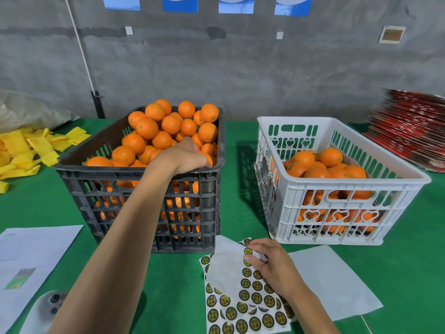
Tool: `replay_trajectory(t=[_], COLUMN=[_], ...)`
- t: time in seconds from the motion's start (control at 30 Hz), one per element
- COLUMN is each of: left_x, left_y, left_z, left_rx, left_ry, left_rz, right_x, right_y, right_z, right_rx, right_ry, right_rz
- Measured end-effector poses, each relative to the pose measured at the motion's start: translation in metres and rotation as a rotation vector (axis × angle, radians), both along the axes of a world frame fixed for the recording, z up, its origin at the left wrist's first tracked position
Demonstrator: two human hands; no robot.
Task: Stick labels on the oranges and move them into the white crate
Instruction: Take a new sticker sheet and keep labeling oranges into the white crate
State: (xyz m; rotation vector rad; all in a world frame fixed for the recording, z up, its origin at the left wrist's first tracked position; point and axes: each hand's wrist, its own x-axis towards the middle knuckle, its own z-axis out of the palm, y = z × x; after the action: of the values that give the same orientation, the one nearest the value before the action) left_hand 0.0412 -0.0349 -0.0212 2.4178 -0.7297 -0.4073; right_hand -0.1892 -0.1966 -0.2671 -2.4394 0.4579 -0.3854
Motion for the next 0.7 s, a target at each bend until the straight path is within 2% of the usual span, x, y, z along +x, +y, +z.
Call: replay_trajectory(t=[0.17, 0.4, 0.7], left_x=[0.0, 0.0, 0.002], left_y=[0.0, 0.0, 0.0], left_z=[0.0, 0.0, -0.001], left_rx=[-0.021, -0.007, -0.018], left_ry=[0.001, -0.024, -0.022], left_rz=[0.009, 0.016, 0.018], right_x=[0.0, 0.0, 0.001], right_y=[0.011, 0.023, 0.028], right_z=[0.002, 0.016, 0.02], right_rx=[-0.297, -0.583, -0.605], right_ry=[-0.168, -0.143, -0.191], right_rz=[-0.078, -0.099, -0.158])
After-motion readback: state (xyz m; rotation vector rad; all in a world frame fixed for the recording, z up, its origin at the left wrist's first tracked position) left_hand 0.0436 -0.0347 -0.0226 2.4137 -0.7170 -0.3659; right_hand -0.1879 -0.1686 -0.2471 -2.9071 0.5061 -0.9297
